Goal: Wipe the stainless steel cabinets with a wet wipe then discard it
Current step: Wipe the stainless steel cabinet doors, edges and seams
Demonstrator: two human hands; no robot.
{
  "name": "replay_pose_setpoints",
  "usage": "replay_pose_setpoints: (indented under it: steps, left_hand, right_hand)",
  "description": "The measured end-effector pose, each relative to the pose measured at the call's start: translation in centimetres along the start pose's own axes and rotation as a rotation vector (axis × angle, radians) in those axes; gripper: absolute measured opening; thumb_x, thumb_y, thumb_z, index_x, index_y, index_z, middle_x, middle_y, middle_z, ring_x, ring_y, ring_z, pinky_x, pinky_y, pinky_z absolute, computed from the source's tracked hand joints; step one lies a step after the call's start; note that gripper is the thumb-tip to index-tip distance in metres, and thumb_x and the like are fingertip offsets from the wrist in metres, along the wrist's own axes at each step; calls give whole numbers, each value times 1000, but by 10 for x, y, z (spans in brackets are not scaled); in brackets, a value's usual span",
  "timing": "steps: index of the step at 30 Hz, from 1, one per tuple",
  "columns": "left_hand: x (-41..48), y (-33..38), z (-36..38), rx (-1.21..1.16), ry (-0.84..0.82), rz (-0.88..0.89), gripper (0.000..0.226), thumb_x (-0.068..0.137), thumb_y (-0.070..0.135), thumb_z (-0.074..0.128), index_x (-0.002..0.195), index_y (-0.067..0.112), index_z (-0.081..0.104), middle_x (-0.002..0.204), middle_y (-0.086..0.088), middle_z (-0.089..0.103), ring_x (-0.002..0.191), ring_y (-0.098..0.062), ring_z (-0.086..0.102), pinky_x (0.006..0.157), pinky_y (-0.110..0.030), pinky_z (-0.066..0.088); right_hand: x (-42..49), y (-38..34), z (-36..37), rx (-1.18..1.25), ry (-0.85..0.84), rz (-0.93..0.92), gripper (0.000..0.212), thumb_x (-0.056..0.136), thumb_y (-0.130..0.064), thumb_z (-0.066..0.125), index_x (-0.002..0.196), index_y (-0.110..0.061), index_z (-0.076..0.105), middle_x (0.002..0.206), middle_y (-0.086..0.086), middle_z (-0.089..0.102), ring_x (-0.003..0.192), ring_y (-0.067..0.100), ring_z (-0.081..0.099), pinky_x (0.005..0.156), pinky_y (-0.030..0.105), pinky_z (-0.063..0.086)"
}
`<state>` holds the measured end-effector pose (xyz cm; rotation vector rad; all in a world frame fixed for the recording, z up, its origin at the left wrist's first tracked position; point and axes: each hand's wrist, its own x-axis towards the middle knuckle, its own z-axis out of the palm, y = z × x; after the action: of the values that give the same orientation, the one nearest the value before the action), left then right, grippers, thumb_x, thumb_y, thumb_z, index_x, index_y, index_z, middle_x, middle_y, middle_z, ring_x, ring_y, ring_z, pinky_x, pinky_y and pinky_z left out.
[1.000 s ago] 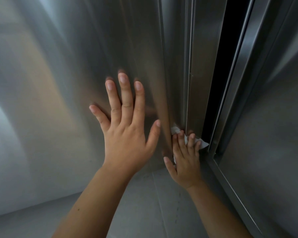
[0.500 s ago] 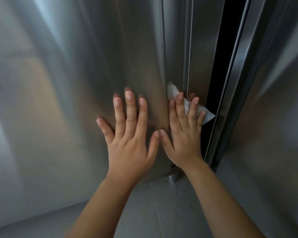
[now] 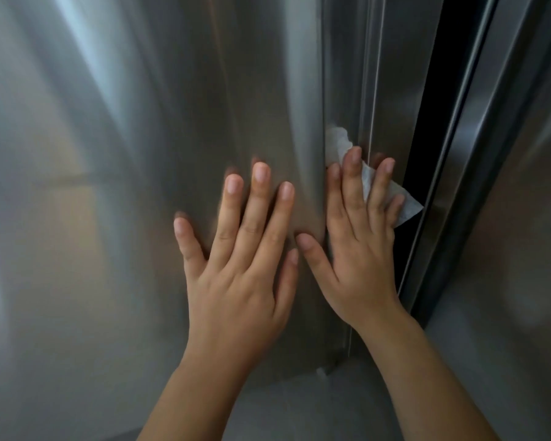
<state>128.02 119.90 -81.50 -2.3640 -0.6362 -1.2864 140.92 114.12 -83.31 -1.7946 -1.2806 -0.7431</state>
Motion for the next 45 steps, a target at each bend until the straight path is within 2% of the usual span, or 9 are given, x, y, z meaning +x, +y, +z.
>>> replay_pose_setpoints:
  steps: [4, 10, 12, 16, 28, 33, 38, 45]
  left_hand:
    - [20, -8, -12, -11, 31, -16, 58, 95, 32, 38, 146, 14, 18, 153, 0, 4, 143, -14, -2, 111, -52, -2]
    - [63, -20, -33, -6, 125, -33, 64, 92, 31, 41, 146, 10, 13, 152, 0, 5, 143, -16, -3, 111, -49, -6]
    - [80, -24, -41, -10, 151, -23, 65, 92, 30, 41, 146, 10, 13, 151, -2, 5, 143, -20, 0, 111, -49, -7]
    - [109, -31, -59, -12, 174, -14, 66, 91, 29, 43, 146, 8, 14, 152, -4, 5, 143, -30, 7, 109, -57, 2]
    - [184, -62, -108, 25, 227, 16, 62, 90, 28, 41, 146, 9, 23, 153, -9, 14, 142, -24, 8, 111, -56, 3]
    - [224, -65, -119, 82, 223, 88, 60, 90, 29, 40, 145, 9, 27, 152, -10, 20, 142, -24, 14, 109, -57, 6]
    - [261, -65, -130, 130, 238, 146, 58, 91, 31, 39, 144, 10, 32, 152, -8, 26, 140, -23, 22, 109, -55, 8]
    - [308, -61, -156, -22, 267, 111, 59, 88, 30, 35, 143, 7, 32, 152, -8, 22, 141, -22, 16, 111, -49, 5]
  right_hand:
    - [26, -11, -13, 31, 28, 13, 67, 95, -54, 20, 145, -17, -4, 153, 2, -6, 137, 16, -26, 112, 48, -14]
    - [52, -22, -32, 7, 8, 5, 71, 93, -52, 26, 146, -16, -5, 152, -9, -11, 138, 19, -26, 113, 44, -15]
    - [56, -25, -37, -4, -4, 13, 70, 93, -52, 25, 145, -15, -4, 152, -8, -11, 139, 20, -25, 113, 43, -14]
    - [75, -31, -50, -9, -3, 10, 68, 95, -53, 20, 145, -15, -5, 152, -8, -10, 139, 21, -23, 113, 43, -13]
    - [177, -66, -101, -10, 96, -1, 70, 93, -51, 26, 146, -16, -3, 153, -4, -13, 140, 20, -24, 112, 37, -20]
    - [206, -75, -118, -53, 84, 9, 77, 88, -60, 24, 146, -17, -4, 153, -3, -13, 139, 18, -25, 111, 39, -19]
    - [235, -80, -132, -98, 84, 19, 81, 85, -69, 17, 145, -22, -10, 152, -6, -22, 138, 19, -27, 111, 44, -18]
    - [265, -90, -146, -145, 100, 50, 85, 82, -74, 11, 146, -22, -10, 152, -7, -24, 139, 20, -25, 110, 50, -13]
